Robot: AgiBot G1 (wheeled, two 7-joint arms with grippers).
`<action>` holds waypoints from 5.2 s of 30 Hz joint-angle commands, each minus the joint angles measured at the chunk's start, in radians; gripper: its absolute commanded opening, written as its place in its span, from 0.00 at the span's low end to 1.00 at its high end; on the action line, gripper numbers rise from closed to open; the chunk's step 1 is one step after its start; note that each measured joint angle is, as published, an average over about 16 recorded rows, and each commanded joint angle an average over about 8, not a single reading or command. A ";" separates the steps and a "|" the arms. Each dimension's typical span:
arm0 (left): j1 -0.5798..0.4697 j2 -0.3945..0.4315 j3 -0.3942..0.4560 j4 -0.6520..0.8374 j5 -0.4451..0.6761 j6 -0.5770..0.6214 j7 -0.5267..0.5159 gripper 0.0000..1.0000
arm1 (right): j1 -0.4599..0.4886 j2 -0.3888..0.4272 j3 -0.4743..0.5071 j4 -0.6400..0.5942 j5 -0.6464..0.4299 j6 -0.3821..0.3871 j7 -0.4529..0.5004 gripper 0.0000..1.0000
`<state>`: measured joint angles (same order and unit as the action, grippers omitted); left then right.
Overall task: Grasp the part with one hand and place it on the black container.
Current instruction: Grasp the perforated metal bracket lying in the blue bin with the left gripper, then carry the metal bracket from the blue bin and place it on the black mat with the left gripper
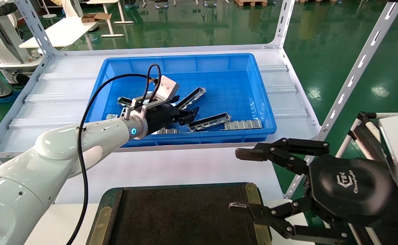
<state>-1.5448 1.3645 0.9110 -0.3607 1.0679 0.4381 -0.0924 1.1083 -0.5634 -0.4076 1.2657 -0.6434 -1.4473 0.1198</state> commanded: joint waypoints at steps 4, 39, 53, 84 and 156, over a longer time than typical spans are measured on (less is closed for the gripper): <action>-0.001 -0.001 0.027 0.003 -0.027 -0.009 0.002 0.00 | 0.000 0.000 0.000 0.000 0.000 0.000 0.000 0.00; -0.089 -0.050 -0.008 0.031 -0.264 0.146 0.220 0.00 | 0.000 0.000 0.000 0.000 0.000 0.000 0.000 0.00; -0.093 -0.189 -0.090 -0.003 -0.380 0.510 0.303 0.00 | 0.000 0.000 0.000 0.000 0.000 0.000 0.000 0.00; 0.442 -0.650 -0.007 -0.972 -0.411 0.357 0.014 0.00 | 0.000 0.000 0.000 0.000 0.000 0.000 0.000 0.00; 0.796 -0.152 0.168 -0.870 -0.431 -0.920 -0.127 0.00 | 0.000 0.000 -0.001 0.000 0.001 0.000 0.000 0.00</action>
<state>-0.7485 1.2126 1.0786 -1.2314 0.6368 -0.4838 -0.2198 1.1086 -0.5631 -0.4084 1.2657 -0.6428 -1.4470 0.1194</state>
